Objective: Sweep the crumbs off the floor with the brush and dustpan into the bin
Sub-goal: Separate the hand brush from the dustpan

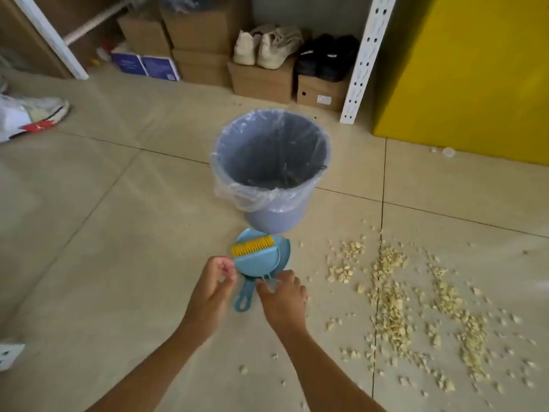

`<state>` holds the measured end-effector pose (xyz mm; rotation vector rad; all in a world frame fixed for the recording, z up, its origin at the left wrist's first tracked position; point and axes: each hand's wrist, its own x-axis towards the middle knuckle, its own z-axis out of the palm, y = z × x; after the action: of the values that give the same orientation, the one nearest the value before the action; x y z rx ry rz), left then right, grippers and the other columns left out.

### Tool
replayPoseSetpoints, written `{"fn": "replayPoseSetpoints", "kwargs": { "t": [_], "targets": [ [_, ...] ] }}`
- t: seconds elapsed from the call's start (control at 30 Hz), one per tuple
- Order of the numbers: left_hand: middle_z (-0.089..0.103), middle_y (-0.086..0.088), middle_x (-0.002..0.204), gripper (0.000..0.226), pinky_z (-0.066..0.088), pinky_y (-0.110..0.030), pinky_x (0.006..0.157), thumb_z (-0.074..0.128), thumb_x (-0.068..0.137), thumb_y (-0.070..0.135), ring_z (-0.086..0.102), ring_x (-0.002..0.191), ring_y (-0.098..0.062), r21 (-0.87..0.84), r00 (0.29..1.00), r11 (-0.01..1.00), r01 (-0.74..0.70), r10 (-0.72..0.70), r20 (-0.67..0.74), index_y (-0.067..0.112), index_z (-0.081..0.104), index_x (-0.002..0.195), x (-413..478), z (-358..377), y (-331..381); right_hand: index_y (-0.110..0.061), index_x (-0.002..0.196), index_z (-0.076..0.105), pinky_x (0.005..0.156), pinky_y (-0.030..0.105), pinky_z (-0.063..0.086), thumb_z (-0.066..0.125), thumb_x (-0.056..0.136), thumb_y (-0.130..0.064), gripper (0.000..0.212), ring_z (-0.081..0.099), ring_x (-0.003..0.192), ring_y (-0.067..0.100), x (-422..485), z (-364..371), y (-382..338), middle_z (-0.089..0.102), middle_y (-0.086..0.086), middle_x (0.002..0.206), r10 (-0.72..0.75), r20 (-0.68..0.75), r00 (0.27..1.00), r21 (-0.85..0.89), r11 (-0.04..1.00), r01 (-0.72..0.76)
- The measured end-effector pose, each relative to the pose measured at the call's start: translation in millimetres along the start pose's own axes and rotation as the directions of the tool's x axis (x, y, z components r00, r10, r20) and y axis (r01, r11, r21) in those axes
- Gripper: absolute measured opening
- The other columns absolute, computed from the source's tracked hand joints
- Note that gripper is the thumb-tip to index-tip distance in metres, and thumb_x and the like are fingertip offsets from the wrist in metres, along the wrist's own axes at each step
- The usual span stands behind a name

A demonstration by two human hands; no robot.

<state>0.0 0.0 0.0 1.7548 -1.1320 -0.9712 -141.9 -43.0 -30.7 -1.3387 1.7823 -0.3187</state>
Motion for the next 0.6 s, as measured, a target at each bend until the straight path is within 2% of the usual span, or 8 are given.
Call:
{"fn": "replayPoseSetpoints", "kwargs": {
  "t": [0.1, 0.17, 0.23, 0.3, 0.4, 0.5, 0.53, 0.6],
  "targets": [
    [0.054, -0.007, 0.086, 0.036, 0.049, -0.045, 0.076, 0.063, 0.076, 0.028, 0.055, 0.077, -0.027, 0.245, 0.979, 0.949, 0.198, -0.182, -0.087, 0.01, 0.046, 0.101, 11.3, 2.8, -16.1, -0.011, 0.118, 0.047, 0.091, 0.04, 0.044, 0.057, 0.084, -0.064, 0.064, 0.054, 0.117, 0.031, 8.2, 4.6, -7.6, 0.062, 0.009, 0.12, 0.162, 0.036, 0.986, -0.142, 0.978, -0.155],
    [0.051, -0.008, 0.083, 0.058, 0.051, -0.048, 0.076, 0.074, 0.069, 0.036, 0.052, 0.074, -0.022, 0.251, 0.913, 0.889, 0.384, -0.405, 0.038, 0.01, 0.035, 0.104, 18.0, 12.9, -13.7, -0.007, 0.112, 0.056, 0.081, 0.036, 0.052, 0.06, 0.086, -0.059, 0.058, 0.065, 0.104, 0.03, 21.0, -2.1, -7.0, 0.069, 0.009, 0.11, 0.19, 0.111, 0.976, -0.08, 0.98, -0.181],
    [0.051, -0.004, 0.084, 0.067, 0.048, -0.04, 0.071, 0.082, 0.074, 0.038, 0.057, 0.08, -0.023, 0.343, 0.859, 0.829, 0.442, -0.501, 0.106, 0.008, 0.032, 0.107, 22.5, 27.8, -6.6, -0.007, 0.097, 0.066, 0.075, 0.037, 0.059, 0.063, 0.087, -0.051, 0.045, 0.072, 0.087, 0.028, 32.4, -19.7, -0.8, 0.076, 0.012, 0.094, 0.115, 0.217, 0.969, -0.09, 0.991, -0.097],
    [0.059, -0.005, 0.097, 0.062, 0.045, -0.034, 0.073, 0.08, 0.082, 0.038, 0.065, 0.099, -0.03, 0.442, 0.842, 0.78, 0.442, -0.532, 0.096, 0.006, 0.038, 0.115, 25.1, 39.3, -6.7, -0.009, 0.081, 0.063, 0.066, 0.029, 0.058, 0.061, 0.092, -0.041, 0.034, 0.071, 0.068, 0.021, 40.2, -46.9, -2.4, 0.077, 0.013, 0.083, 0.013, 0.363, 0.932, -0.113, 0.993, 0.03],
    [0.07, -0.014, 0.115, 0.023, 0.046, -0.032, 0.076, 0.062, 0.09, 0.027, 0.068, 0.112, -0.035, 0.565, 0.871, 0.754, 0.335, -0.477, 0.12, 0.012, 0.055, 0.105, 23.6, 46.0, 5.3, -0.011, 0.07, 0.058, 0.063, 0.026, 0.052, 0.056, 0.098, -0.027, 0.031, 0.066, 0.058, 0.016, 44.2, -113.5, -18.7, 0.073, 0.014, 0.071, -0.057, 0.538, 0.841, -0.139, 0.978, 0.155],
    [0.074, -0.007, 0.083, 0.008, 0.052, -0.034, 0.065, 0.055, 0.088, 0.017, 0.075, 0.082, -0.032, 0.555, 0.87, 0.78, 0.289, -0.457, 0.188, 0.017, 0.054, 0.08, 21.4, 37.4, 28.6, -0.005, 0.089, 0.063, 0.045, 0.019, 0.039, 0.057, 0.099, -0.023, 0.022, 0.069, 0.057, 0.016, 38.3, -185.6, -24.9, 0.074, 0.011, 0.068, -0.032, 0.637, 0.77, -0.12, 0.983, 0.14],
    [0.071, -0.005, 0.075, 0.011, 0.055, -0.035, 0.065, 0.055, 0.086, 0.015, 0.072, 0.071, -0.031, 0.534, 0.862, 0.794, 0.292, -0.46, 0.213, 0.018, 0.053, 0.076, 19.2, 34.4, 37.3, -0.002, 0.097, 0.063, 0.045, 0.02, 0.035, 0.057, 0.1, -0.024, 0.023, 0.07, 0.06, 0.016, 31.8, -204.8, -23.8, 0.076, 0.013, 0.074, -0.003, 0.659, 0.752, -0.14, 0.982, 0.126],
    [0.065, -0.003, 0.075, 0.008, 0.052, -0.036, 0.063, 0.054, 0.086, 0.017, 0.067, 0.071, -0.029, 0.539, 0.869, 0.804, 0.249, -0.431, 0.241, 0.02, 0.054, 0.079, 10.4, 32.2, 53.7, 0.002, 0.107, 0.058, 0.049, 0.024, 0.034, 0.053, 0.101, -0.022, 0.025, 0.073, 0.067, 0.017, 15.7, -230.1, -15.2, 0.077, 0.015, 0.084, 0.032, 0.679, 0.733, -0.131, 0.988, 0.077]
  ]
}}
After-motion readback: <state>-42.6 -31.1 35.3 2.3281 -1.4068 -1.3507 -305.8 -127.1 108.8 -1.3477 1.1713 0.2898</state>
